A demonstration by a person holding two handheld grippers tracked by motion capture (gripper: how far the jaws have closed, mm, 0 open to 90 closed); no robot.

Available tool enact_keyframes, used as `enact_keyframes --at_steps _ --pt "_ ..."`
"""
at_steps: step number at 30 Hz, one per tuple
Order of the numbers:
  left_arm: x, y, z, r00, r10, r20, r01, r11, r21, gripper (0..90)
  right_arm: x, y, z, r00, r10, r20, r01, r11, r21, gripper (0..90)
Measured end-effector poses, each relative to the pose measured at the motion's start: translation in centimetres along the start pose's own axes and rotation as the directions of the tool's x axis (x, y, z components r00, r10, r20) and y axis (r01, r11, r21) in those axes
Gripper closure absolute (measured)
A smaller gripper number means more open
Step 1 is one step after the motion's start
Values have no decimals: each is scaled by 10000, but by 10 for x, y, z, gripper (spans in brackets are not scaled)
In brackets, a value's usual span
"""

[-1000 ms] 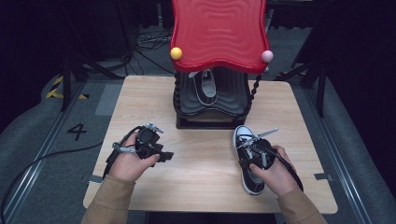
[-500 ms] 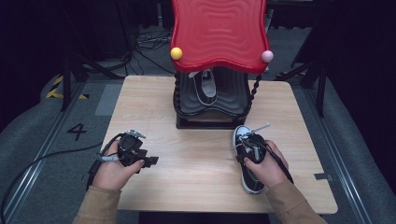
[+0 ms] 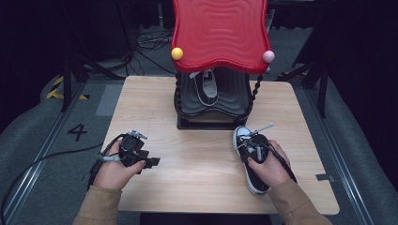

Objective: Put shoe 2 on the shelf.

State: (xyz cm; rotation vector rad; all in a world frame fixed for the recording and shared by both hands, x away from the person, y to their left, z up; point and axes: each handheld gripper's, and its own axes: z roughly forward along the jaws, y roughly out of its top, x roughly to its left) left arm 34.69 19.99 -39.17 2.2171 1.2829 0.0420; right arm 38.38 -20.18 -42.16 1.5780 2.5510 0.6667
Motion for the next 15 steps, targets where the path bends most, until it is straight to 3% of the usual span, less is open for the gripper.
enact_keyframes --at_steps 7,15 --pt "-2 3 1 10000 79 28 -79 10000 -39 441 12 -3 -22 9957 -656 -659 598 9944 -867 878" --pt "2 3 -1 10000 33 56 -33 9999 -118 438 24 8 -58 9869 -1273 -996 1177 9883 -966 877"
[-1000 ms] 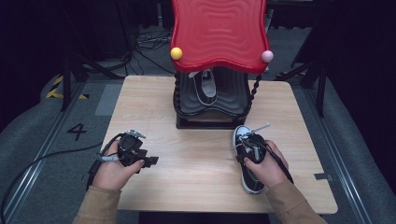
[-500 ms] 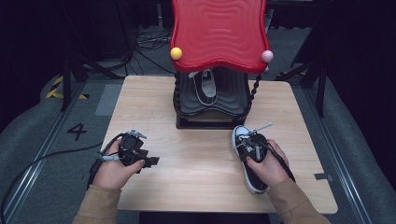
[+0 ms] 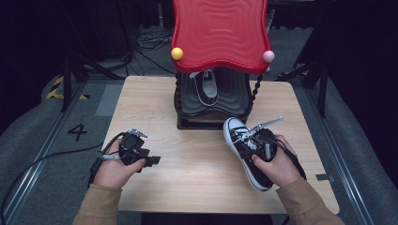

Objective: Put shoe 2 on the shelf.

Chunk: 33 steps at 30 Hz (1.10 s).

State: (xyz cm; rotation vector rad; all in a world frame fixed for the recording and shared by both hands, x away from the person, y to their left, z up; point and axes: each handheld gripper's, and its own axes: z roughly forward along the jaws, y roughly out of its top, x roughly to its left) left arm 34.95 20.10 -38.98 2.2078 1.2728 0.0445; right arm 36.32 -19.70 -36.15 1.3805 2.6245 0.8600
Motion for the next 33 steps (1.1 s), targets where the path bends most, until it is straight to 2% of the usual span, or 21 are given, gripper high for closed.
enact_keyframes --at_steps 3,7,14,18,24,25,26,29,30,33 --pt "1 0 -1 10000 -34 -17 34 10000 -5 438 2 4 -7 9999 -92 -48 91 9999 -64 877" --pt "1 -1 -2 10000 -28 10 28 10000 -48 436 2 19 -20 9996 -232 -187 226 9992 -330 877" --pt "3 -7 -6 9999 -134 -89 133 9999 -46 435 -1 44 -33 9993 -290 234 309 9961 -832 876" --pt "4 -13 -9 9997 -192 -122 191 9998 -108 428 -5 60 -35 9969 -289 734 373 9925 -1160 876" --pt "6 -22 -13 9993 -295 -246 292 9995 -108 424 -9 89 -25 9925 -174 1214 348 9891 -1433 875" --pt "6 -22 -13 9993 -295 -246 292 9995 -108 423 -9 89 -25 9925 -174 1214 348 9891 -1433 875" --pt "6 -24 -14 9991 -338 -273 335 9993 -148 422 -10 99 -18 9900 -170 1397 371 9890 -1429 875" --pt "7 -26 -15 9991 -334 -272 331 9994 -124 421 -10 106 -12 9859 -161 1667 414 9879 -1493 875" --pt "7 -29 -16 9988 -406 -267 402 9991 -148 420 -12 115 -5 9799 -63 1993 370 9879 -1505 874" --pt "9 -31 -17 9988 -377 -312 373 9992 -108 419 -14 122 2 9774 15 2114 326 9870 -1577 872"
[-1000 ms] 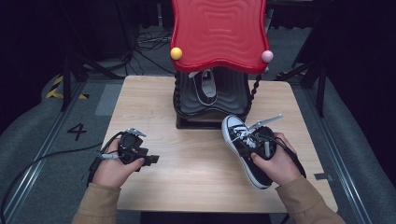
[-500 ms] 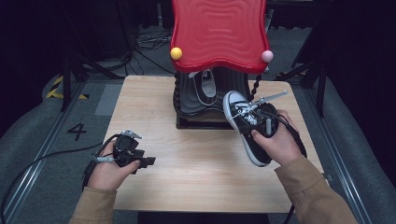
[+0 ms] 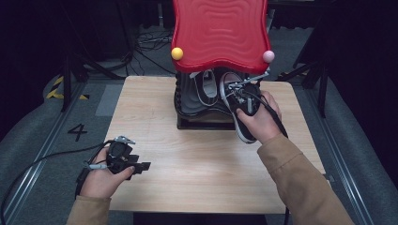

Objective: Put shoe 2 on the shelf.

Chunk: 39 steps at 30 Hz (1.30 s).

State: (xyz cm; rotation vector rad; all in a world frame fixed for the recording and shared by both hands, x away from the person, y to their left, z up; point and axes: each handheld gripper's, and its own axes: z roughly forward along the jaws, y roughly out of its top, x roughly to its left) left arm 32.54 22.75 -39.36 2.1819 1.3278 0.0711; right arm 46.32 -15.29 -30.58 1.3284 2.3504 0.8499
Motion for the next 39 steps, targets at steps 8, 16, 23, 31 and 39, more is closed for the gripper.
enact_keyframes --at_steps 8,16,23,31,39 --pt "3 -5 -1 9999 -149 -69 149 9999 19 419 -2 12 29 9972 -351 653 377 9986 -383 863" --pt "3 -9 1 9997 -239 -75 240 9996 150 419 0 17 43 9972 -14 748 49 9989 -459 861" --pt "2 -4 5 9999 -127 -2 127 9997 215 422 3 15 40 9995 -278 143 282 9991 -317 650" --pt "-2 16 18 9993 251 286 -259 9993 281 422 -3 2 12 9976 -7 -685 -12 9996 -278 581" --pt "-15 40 32 9940 849 693 -876 9954 377 419 -9 -30 -44 9901 -724 -1204 638 9952 -741 650"
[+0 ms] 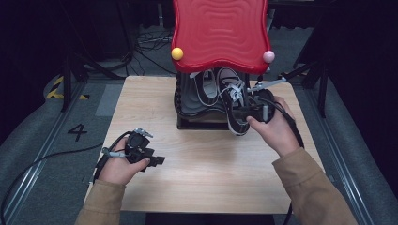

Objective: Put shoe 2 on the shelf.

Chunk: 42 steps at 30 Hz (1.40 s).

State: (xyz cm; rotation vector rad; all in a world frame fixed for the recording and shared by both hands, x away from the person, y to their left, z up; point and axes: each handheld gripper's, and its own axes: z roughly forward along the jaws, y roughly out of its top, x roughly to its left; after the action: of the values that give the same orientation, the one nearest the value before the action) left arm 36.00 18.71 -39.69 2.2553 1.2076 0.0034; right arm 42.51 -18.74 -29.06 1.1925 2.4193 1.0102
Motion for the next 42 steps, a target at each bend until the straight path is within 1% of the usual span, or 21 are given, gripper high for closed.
enact_keyframes --at_steps 1,3,6,7,9,12,16,17,20,23,24,26,29,32,35,36,37,38,39,41,42 --pt "-1 3 2 10000 75 47 -75 10000 27 419 0 0 0 10000 0 0 0 10000 0 650" --pt "-3 8 5 9998 177 117 -177 9998 35 419 -3 -9 -16 9995 -309 -27 309 9995 75 694" --pt "-5 15 7 9991 362 207 -362 9993 -12 419 -5 -22 -32 9983 -569 -130 573 9978 322 754" --pt "-6 17 7 9991 370 221 -370 9993 -9 419 -7 -30 -35 9976 -655 -203 666 9959 610 795" --pt "-7 21 10 9985 470 265 -470 9989 -6 419 -8 -38 -35 9978 -594 -289 620 9934 966 829" --pt "-8 21 12 9984 483 295 -484 9988 38 419 -12 -49 -25 9971 -666 -363 712 9870 1443 860" --pt "-7 19 9 9988 417 254 -416 9991 -13 419 -14 -58 -2 9964 -644 -550 740 9779 1954 893" --pt "-7 19 9 9988 417 254 -416 9991 -13 419 -14 -58 -2 9964 -644 -550 740 9779 1954 893" --pt "-5 16 6 9992 348 217 -347 9994 -81 419 -12 -63 16 9943 -766 -739 914 9701 2248 900" --pt "-3 13 4 9996 222 161 -221 9997 -96 419 -11 -63 27 9938 -802 -772 954 9710 2194 900" --pt "-2 10 3 9998 155 143 -154 9998 -107 419 -11 -61 31 9936 -819 -777 959 9756 1977 900" --pt "-1 8 1 9998 124 129 -122 9999 -96 419 -11 -60 32 9940 -781 -766 914 9777 1891 900" --pt "0 3 -2 10000 14 38 -13 9999 -150 418 -13 -56 33 9934 -525 -1019 716 9785 1933 900" --pt "3 -3 -5 9999 -144 -72 143 9998 -166 417 -11 -56 32 9940 -588 -919 748 9804 1823 900" --pt "4 -7 -8 9995 -293 -145 291 9995 -159 417 -10 -55 35 9938 -441 -1021 604 9849 1624 900" --pt "4 -10 -9 9993 -335 -179 332 9993 -171 418 -11 -54 37 9929 -215 -1173 382 9891 1424 900" --pt "5 -12 -10 9991 -380 -177 376 9991 -197 418 -11 -54 37 9929 -215 -1173 382 9891 1424 900" --pt "5 -15 -12 9987 -464 -225 460 9988 -178 417 -13 -52 38 9948 -153 -1008 270 9929 1157 900" --pt "5 -15 -12 9987 -464 -225 460 9988 -178 418 -13 -52 38 9948 -153 -1008 270 9929 1157 900" --pt "8 -19 -14 9982 -533 -278 527 9984 -196 417 -14 -47 36 9991 -80 -419 110 9974 718 900" --pt "8 -20 -14 9977 -619 -281 613 9979 -226 417 -16 -45 35 9992 -6 -396 26 9987 510 900"
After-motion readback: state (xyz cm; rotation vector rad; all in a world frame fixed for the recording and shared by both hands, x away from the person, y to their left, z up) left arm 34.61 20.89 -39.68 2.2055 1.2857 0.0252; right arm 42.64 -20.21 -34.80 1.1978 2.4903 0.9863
